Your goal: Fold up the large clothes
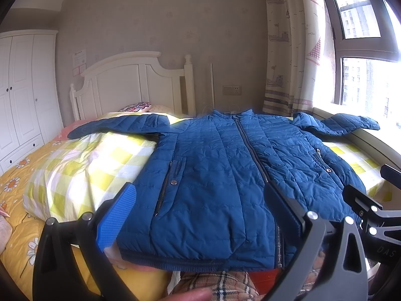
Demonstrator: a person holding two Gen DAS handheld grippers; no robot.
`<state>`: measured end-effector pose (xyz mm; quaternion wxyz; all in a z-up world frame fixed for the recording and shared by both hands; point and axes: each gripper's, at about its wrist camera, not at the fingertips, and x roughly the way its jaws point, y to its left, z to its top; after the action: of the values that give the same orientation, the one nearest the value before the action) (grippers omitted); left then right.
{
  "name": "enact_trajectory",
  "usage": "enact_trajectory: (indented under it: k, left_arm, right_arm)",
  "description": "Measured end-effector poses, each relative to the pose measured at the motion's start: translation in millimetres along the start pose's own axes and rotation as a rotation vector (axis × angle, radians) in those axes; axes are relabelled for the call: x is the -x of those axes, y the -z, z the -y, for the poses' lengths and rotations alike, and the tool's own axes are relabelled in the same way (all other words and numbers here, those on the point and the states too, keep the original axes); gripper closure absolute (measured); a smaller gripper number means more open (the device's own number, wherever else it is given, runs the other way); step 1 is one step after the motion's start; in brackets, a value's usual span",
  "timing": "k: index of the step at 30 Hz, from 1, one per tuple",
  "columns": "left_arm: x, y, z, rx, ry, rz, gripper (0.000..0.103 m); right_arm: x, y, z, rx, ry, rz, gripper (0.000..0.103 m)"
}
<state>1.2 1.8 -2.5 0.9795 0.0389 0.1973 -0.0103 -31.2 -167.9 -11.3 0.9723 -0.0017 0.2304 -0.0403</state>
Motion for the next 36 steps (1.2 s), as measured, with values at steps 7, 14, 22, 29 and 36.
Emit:
enact_trajectory:
  k: [7, 14, 22, 29, 36]
  left_arm:
    - [0.9, 0.8, 0.5, 0.001, -0.001, 0.001, 0.002]
    - [0.0, -0.3, -0.5, 0.001, 0.001, -0.001, 0.002]
    - [-0.1, -0.6, -0.8, 0.002, 0.002, -0.002, 0.002]
    - [-0.1, -0.4, -1.6, 0.004, 0.002, -0.002, 0.002]
    - [-0.3, -0.2, -1.8, 0.005, 0.003, -0.003, 0.002]
  right_arm:
    - [0.6, -1.3, 2.1, 0.001, -0.002, 0.000, 0.004]
    - [1.3, 0.0, -0.1, 0.000, -0.002, 0.000, 0.004]
    - [1.4, -1.1, 0.7, 0.000, -0.003, -0.001, 0.004]
    - [1.2, -1.9, 3.1, -0.002, -0.003, -0.003, 0.004]
    - [1.6, -0.3, 1.4, -0.002, -0.004, -0.003, 0.004]
